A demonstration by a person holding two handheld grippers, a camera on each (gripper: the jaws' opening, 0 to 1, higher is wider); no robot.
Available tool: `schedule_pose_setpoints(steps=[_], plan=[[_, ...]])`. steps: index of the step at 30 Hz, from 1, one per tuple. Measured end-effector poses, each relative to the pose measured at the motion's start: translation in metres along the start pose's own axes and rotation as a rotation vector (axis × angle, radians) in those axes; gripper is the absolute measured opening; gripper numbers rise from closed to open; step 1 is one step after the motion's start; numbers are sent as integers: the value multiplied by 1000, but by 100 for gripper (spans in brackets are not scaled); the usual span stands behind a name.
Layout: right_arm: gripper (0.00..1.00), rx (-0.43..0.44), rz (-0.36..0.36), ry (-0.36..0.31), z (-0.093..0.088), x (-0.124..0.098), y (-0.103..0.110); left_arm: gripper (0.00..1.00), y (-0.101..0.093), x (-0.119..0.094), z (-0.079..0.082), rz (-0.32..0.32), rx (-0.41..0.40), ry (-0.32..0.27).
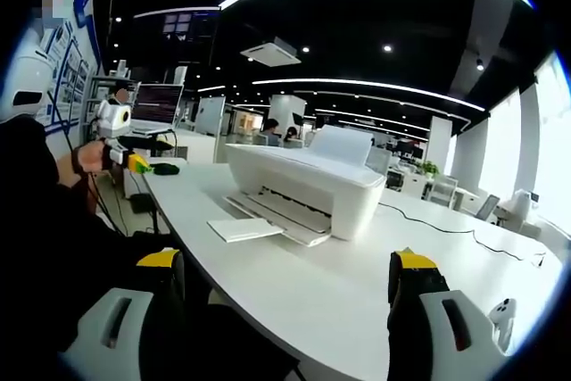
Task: Remove the paper from the printer output slot and place it on top of the printer
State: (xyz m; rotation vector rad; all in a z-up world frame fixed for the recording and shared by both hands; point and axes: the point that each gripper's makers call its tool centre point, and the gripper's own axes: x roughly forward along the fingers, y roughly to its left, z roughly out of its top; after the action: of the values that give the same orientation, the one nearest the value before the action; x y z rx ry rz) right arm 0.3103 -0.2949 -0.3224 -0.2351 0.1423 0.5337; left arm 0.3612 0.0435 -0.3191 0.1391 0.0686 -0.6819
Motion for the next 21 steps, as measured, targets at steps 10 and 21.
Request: schedule_pose_setpoints(steps=[10, 21], plan=[[90, -5, -2, 2, 1, 0, -1, 97, 3, -6, -2, 12, 2, 2], [90, -6, -4, 1, 1, 0, -1, 97, -1, -6, 0, 9, -3, -5]])
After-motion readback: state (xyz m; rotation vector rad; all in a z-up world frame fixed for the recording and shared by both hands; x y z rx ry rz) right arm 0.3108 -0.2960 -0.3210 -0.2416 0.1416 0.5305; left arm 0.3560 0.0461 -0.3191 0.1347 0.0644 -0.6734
